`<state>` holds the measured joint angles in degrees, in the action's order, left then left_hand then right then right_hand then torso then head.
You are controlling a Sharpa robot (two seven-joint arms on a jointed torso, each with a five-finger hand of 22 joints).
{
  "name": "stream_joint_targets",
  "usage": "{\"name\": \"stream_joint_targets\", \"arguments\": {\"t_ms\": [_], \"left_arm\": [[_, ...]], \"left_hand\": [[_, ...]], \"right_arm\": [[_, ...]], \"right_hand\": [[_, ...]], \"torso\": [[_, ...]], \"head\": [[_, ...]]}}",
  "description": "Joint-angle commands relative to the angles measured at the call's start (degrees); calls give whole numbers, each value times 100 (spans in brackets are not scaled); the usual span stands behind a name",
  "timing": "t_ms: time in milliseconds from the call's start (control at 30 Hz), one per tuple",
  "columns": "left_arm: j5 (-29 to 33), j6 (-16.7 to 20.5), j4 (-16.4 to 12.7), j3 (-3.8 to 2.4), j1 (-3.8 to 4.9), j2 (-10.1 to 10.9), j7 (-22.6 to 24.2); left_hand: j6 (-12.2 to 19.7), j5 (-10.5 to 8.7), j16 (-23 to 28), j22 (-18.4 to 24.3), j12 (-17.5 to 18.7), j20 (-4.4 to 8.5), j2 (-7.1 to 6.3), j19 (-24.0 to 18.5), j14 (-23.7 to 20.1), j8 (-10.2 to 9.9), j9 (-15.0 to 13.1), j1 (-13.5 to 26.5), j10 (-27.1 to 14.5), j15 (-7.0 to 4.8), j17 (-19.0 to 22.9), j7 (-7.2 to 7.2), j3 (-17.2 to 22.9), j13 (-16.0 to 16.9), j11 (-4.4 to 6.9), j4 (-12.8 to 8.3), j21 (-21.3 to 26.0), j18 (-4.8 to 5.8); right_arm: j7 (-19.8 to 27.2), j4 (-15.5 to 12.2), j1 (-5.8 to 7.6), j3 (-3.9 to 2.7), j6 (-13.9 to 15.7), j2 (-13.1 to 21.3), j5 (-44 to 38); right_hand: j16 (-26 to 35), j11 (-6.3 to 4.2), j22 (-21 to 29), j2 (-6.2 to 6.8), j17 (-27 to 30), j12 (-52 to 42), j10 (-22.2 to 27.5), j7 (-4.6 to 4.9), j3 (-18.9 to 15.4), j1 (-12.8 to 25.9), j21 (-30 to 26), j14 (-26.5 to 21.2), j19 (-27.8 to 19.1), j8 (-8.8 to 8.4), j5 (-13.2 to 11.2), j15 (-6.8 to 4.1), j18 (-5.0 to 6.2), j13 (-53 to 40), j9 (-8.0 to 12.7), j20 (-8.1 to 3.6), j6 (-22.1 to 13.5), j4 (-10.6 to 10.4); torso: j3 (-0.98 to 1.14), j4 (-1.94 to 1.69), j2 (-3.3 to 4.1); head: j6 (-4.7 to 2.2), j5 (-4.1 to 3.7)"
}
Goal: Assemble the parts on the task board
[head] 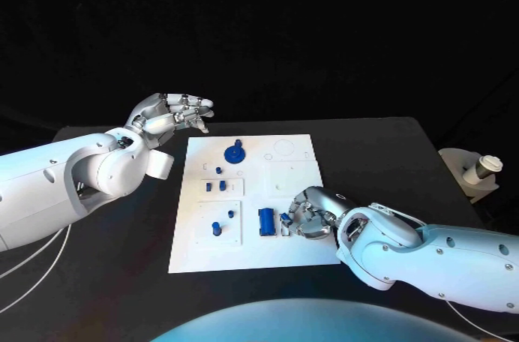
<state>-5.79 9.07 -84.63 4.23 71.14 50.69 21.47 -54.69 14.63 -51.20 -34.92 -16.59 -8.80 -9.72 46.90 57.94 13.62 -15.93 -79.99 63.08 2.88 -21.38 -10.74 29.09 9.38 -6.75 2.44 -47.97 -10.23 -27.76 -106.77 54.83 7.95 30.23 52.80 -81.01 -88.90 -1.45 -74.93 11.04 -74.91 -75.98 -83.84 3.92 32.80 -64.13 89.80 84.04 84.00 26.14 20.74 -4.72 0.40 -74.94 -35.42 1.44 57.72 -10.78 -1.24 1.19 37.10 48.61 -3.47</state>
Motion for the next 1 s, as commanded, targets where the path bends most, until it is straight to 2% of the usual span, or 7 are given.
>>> {"name": "stream_joint_targets", "arguments": {"t_ms": [33, 300, 400, 733, 900, 1000], "left_arm": [[-16, -102, -21, -4, 4, -9, 22], [-16, -122, -22, -4, 5, -9, 11], [-16, -126, -22, -4, 5, -6, 6], [-19, -138, -26, -4, 5, -2, -15], [-21, -138, -27, -4, 5, 7, -21], [-21, -136, -29, -4, 6, 10, -22]], "left_hand": [[28, 20, 24, 7, -39, -22, 7, -18, -9, -1, 8, 10, -50, 19, -9, -3, 25, 9, 1, 14, 33, -18], [28, 20, 24, 7, -39, -22, 7, -18, -9, -1, 8, 10, -50, 19, -9, -3, 25, 9, 1, 14, 33, -18], [28, 20, 24, 7, -39, -22, 7, -18, -9, -1, 8, 10, -50, 19, -9, -3, 25, 9, 1, 14, 33, -18], [30, 19, 25, 8, -40, -23, 6, -18, -11, -1, 10, 15, -54, 21, -10, -4, 25, 9, -1, 16, 36, -17], [30, 19, 25, 9, -40, -24, 7, -19, -12, -1, 10, 18, -55, 22, -11, -5, 26, 9, -2, 19, 38, -17], [30, 19, 25, 9, -40, -24, 7, -19, -12, -1, 10, 18, -55, 22, -11, -5, 26, 9, -2, 19, 38, -17]], "right_arm": [[-128, 23, -12, 0, -248, -23, 147], [-252, 49, -16, 0, -298, -64, 43], [-300, 71, -17, 0, -297, -87, -23], [-338, 126, -17, -1, -262, -190, -107], [-347, 145, -17, -1, -237, -196, -138], [-349, 152, -17, -1, -232, -192, -156]], "right_hand": [[-30, -46, -1507, -17, -1311, -55, -192, -170, -66, 85, 20, 557, 600, 20, -18, -54, -40, -710, -115, -36, 225, -23], [-37, -61, -1507, -16, -1329, -118, -221, -189, -195, 218, 20, 560, 600, 28, -85, -68, -40, -755, -110, -49, 288, -116], [-46, -69, -1507, -4, -1350, -140, -234, -198, -294, 335, 20, 564, 600, 32, -179, -74, -40, -773, -106, -55, 325, -212], [-42, -77, -1507, -61, -1340, -153, -243, -206, -355, 396, 20, 562, 600, 33, -337, -82, -40, -788, -100, -63, 349, -302], [-41, -73, -1507, -91, -1340, -148, -243, -202, -421, 479, 20, 562, 600, 28, -431, -79, -40, -792, -93, -64, 356, -415], [-42, -69, -1507, -92, -1341, -145, -244, -198, -513, 560, 20, 562, 600, 25, -666, -76, -40, -797, -87, -61, 364, -531]], "torso": [[1, 3, -4], [2, 0, -3], [0, -1, -1], [1, -8, 3], [1, -2, 1], [4, 2, 0]], "head": [[6, 4], [13, 4], [13, -4], [18, -5], [25, 4], [28, 9]]}}
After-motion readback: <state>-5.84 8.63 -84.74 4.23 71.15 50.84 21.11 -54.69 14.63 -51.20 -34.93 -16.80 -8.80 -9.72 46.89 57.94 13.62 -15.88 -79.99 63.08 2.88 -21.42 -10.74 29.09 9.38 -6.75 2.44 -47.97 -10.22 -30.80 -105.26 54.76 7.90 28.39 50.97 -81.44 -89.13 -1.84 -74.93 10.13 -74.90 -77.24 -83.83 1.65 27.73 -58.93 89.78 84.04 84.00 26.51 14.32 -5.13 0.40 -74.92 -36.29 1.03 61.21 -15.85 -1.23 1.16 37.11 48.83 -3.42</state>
